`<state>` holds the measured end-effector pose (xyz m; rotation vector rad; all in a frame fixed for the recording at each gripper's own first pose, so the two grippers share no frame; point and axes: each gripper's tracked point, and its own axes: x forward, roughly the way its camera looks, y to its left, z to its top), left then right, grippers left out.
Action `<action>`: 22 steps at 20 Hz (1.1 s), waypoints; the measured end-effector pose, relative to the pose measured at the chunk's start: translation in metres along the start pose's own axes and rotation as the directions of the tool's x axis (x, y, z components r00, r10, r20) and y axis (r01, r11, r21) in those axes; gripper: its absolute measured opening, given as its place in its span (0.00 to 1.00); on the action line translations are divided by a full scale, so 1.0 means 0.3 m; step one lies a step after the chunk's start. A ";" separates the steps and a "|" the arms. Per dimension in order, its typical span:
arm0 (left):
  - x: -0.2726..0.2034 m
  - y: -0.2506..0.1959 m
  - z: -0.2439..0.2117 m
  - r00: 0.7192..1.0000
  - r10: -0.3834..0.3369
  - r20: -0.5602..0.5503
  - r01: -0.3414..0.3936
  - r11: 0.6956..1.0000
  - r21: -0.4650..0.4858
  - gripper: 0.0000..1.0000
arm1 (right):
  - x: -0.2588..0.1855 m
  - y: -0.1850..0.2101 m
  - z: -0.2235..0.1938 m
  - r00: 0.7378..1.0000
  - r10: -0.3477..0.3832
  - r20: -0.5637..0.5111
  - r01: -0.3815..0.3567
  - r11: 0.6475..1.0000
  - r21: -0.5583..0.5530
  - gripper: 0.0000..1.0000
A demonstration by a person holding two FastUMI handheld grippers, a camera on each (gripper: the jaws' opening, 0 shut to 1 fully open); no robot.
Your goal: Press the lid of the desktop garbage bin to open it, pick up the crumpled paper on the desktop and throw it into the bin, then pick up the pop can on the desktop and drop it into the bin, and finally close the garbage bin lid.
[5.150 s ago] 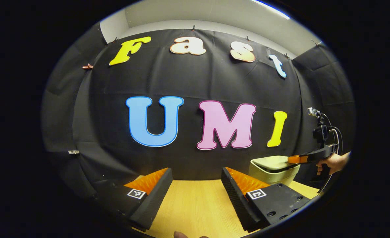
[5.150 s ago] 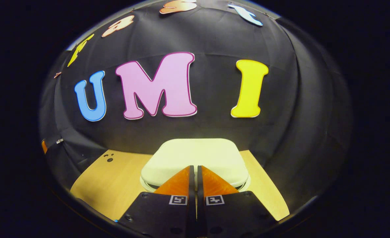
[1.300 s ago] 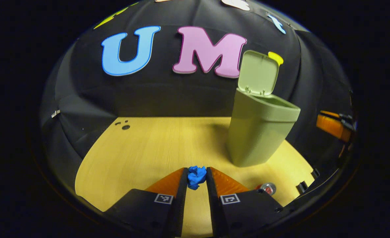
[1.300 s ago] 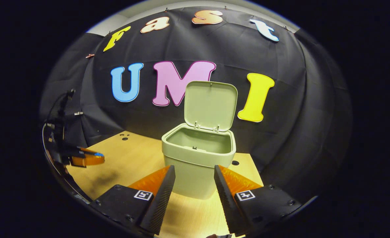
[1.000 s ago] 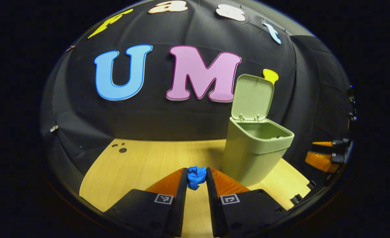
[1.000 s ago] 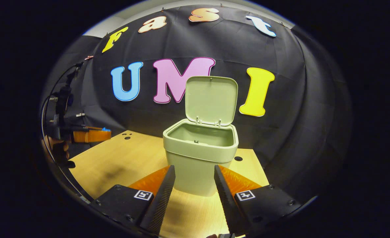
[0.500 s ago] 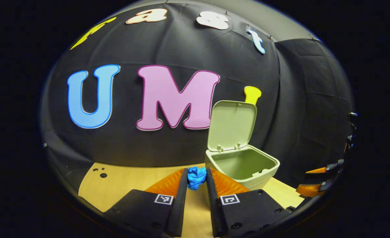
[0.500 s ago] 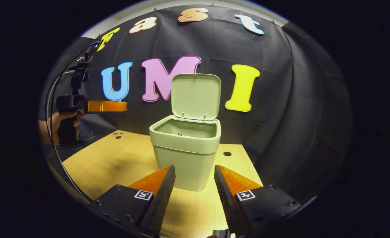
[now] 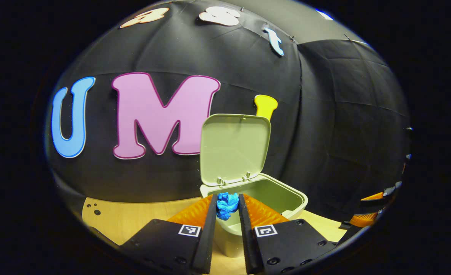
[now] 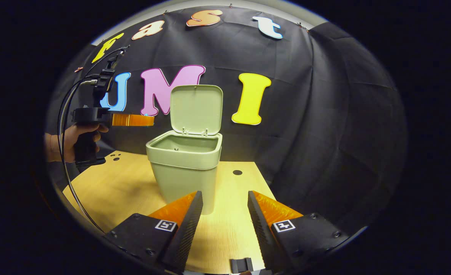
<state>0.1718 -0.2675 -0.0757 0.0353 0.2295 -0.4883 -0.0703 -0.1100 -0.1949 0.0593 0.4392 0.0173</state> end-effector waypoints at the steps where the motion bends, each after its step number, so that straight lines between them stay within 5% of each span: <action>1: 0.018 -0.012 -0.009 1.000 -0.011 -0.007 0.011 1.000 0.007 0.37 | -0.003 -0.011 -0.001 1.000 -0.011 0.000 0.011 1.000 0.004 0.76; 13: 0.171 -0.072 -0.093 0.995 -0.045 -0.087 0.046 0.999 0.006 0.37 | -0.021 -0.049 -0.022 0.999 -0.037 -0.016 0.038 0.999 0.004 0.76; 22: 0.179 -0.067 -0.124 0.992 -0.035 -0.120 0.038 0.999 0.020 0.49 | -0.023 -0.054 -0.028 0.999 -0.036 -0.025 0.036 0.999 0.008 0.76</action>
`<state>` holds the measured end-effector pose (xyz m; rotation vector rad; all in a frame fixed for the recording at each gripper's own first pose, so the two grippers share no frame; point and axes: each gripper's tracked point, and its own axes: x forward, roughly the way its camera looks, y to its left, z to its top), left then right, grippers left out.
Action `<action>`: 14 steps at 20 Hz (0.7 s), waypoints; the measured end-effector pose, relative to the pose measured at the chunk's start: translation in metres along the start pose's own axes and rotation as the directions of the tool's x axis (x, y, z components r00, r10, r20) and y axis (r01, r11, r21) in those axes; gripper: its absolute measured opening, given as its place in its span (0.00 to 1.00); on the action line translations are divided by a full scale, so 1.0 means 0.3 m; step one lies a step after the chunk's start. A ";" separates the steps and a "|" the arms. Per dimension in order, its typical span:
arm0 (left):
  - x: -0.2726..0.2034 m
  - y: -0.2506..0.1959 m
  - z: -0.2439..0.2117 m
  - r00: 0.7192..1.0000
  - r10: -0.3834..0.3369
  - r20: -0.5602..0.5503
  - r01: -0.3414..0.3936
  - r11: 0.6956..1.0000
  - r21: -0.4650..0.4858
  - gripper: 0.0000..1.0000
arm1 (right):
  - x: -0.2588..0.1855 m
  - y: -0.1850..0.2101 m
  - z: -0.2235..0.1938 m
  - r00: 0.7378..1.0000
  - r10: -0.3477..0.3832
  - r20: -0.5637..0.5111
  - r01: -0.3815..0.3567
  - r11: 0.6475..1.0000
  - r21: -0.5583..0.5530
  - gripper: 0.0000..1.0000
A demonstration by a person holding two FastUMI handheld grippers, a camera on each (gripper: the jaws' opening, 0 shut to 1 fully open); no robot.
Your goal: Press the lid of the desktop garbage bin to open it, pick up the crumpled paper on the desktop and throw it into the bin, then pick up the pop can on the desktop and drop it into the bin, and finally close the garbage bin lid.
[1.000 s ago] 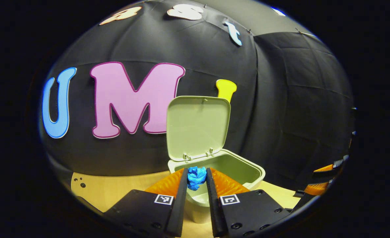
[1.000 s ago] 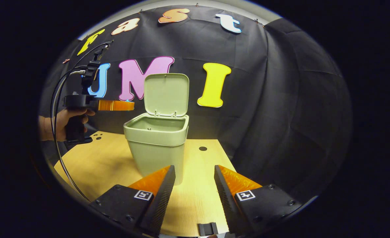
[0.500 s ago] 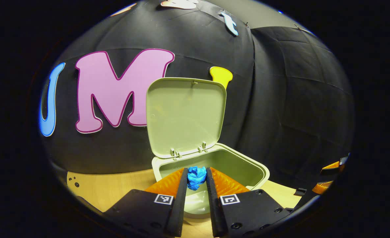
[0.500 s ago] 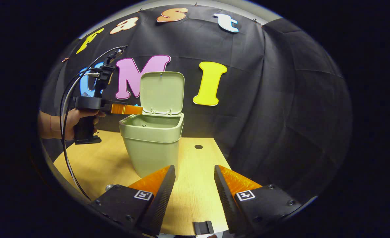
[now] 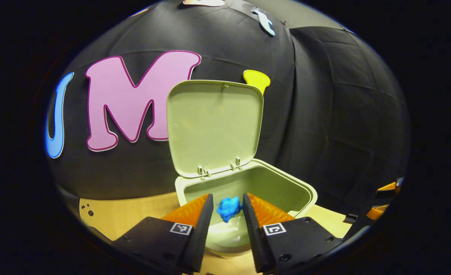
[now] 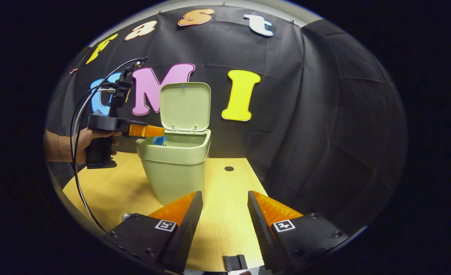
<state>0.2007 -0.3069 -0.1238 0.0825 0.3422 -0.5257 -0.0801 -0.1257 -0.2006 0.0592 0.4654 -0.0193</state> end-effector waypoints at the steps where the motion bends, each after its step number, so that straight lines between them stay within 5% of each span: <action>1: -0.002 -0.003 -0.004 1.000 -0.002 0.000 0.002 1.000 -0.006 0.60 | 0.003 0.006 -0.002 1.000 0.006 -0.003 -0.006 1.000 -0.002 0.76; 5: -0.028 0.018 0.002 1.000 0.026 0.014 -0.026 1.000 -0.015 0.94 | 0.005 0.059 -0.004 0.998 0.055 -0.008 -0.055 0.998 0.003 0.79; 14: -0.296 0.156 -0.002 0.987 0.155 0.051 -0.152 0.987 -0.050 0.95 | 0.016 0.329 -0.014 0.967 0.254 -0.015 -0.255 0.967 -0.015 0.90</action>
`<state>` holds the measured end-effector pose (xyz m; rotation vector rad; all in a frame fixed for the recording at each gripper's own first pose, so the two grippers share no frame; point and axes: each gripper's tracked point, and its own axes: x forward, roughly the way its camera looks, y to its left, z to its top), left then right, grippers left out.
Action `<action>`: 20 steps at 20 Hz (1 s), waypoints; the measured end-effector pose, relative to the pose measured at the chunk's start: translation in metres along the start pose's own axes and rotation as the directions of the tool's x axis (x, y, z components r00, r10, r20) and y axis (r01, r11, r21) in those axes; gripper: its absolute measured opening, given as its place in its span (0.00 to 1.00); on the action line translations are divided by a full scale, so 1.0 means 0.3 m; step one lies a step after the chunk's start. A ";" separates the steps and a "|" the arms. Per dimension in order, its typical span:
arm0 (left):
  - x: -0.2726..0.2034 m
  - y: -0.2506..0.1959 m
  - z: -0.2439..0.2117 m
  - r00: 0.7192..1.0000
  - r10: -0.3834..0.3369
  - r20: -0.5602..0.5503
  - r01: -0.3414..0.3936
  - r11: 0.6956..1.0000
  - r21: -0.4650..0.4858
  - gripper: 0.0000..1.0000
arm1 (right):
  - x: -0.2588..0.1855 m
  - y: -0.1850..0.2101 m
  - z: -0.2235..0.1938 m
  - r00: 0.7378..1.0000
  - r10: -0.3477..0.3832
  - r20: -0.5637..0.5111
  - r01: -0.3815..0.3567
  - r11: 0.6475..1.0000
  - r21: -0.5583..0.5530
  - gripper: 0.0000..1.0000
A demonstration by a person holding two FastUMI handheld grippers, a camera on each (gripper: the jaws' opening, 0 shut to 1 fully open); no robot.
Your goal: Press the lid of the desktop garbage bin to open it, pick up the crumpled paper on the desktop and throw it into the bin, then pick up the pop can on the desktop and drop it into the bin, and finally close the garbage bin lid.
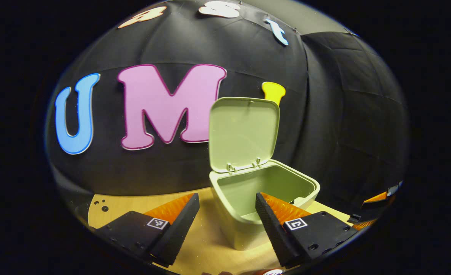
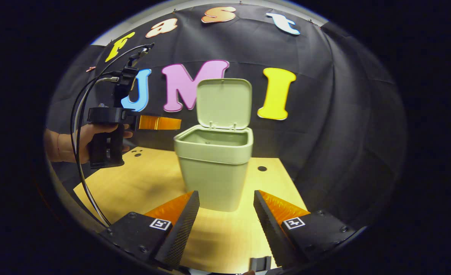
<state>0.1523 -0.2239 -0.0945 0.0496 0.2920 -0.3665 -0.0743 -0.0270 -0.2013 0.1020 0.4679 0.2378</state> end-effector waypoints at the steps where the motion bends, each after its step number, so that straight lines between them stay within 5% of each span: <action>1: -0.037 0.024 -0.004 1.000 0.017 0.005 -0.017 1.000 -0.007 0.95 | 0.009 0.041 -0.005 0.999 0.033 -0.004 -0.033 0.999 -0.002 0.91; 7: -0.253 0.173 -0.051 0.993 0.114 0.014 -0.114 0.993 -0.005 0.95 | 0.059 0.254 -0.073 0.980 0.186 -0.073 -0.188 0.982 -0.022 0.94; 20: -0.559 0.389 -0.256 0.973 0.224 -0.061 -0.229 0.968 -0.100 0.95 | 0.109 0.425 -0.373 0.926 0.235 -0.296 -0.259 0.965 -0.044 0.94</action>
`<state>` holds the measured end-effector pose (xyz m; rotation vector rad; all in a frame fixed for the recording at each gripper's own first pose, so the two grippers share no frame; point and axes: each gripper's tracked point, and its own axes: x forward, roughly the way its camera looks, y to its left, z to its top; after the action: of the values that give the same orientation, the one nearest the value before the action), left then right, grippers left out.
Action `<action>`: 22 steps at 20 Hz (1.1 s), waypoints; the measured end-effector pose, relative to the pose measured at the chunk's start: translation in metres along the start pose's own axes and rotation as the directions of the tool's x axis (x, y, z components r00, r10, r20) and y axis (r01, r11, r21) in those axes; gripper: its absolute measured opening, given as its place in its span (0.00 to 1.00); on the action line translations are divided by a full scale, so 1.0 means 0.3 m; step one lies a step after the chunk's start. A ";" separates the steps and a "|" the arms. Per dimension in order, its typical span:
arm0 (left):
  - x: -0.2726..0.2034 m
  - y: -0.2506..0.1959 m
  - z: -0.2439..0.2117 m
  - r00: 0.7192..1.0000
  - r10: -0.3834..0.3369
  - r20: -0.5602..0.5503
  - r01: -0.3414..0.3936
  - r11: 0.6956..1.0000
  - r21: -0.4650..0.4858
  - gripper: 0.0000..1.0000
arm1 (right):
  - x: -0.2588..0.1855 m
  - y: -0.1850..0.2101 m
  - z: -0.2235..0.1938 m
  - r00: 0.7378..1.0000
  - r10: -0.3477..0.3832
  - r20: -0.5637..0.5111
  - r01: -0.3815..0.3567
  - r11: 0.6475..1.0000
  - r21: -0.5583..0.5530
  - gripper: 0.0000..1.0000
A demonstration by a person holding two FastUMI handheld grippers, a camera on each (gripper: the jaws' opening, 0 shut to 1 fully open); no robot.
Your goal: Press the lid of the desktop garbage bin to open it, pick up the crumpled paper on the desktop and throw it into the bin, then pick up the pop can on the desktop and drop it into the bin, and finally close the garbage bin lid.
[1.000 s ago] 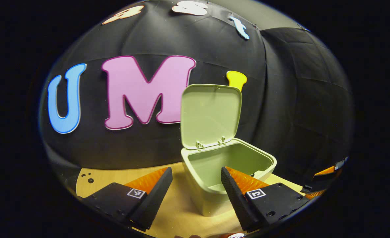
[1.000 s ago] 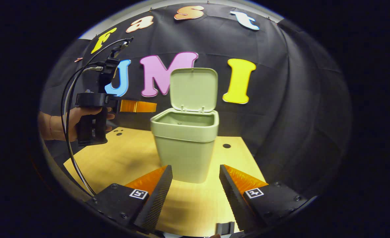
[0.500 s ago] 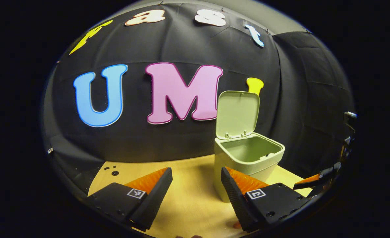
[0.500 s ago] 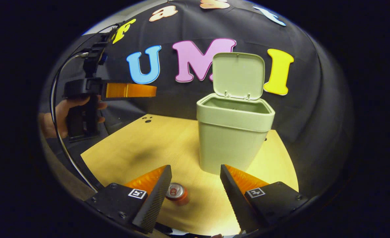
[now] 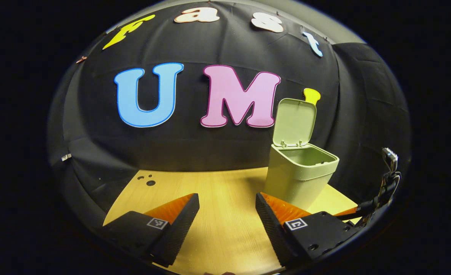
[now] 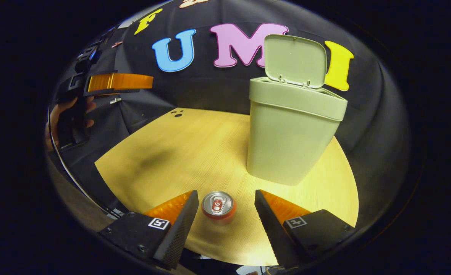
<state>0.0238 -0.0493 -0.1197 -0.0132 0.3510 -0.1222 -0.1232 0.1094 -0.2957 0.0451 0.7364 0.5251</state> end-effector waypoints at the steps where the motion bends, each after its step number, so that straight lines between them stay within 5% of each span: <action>1: -0.013 0.014 -0.016 1.000 0.006 -0.006 -0.006 1.000 -0.005 0.95 | 0.010 0.005 -0.017 1.000 0.003 -0.014 -0.003 1.000 -0.003 0.93; 12: -0.075 0.082 -0.118 0.998 0.013 -0.065 -0.015 0.999 -0.036 0.95 | 0.108 0.009 -0.118 0.993 -0.003 -0.114 0.002 1.000 -0.012 0.94; 18: -0.046 0.083 -0.138 0.992 0.068 -0.108 -0.073 0.996 -0.044 0.95 | 0.176 0.027 -0.165 0.983 0.061 -0.171 -0.072 0.995 -0.062 0.94; 22: -0.043 0.068 -0.136 0.988 0.096 -0.123 -0.104 0.993 -0.060 0.95 | 0.175 0.024 -0.181 0.975 0.097 -0.201 -0.112 0.991 -0.069 0.84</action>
<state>0.0000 -0.0271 -0.1543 -0.0534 0.4746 -0.0117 -0.1293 0.1326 -0.3676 -0.0440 0.9091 0.6661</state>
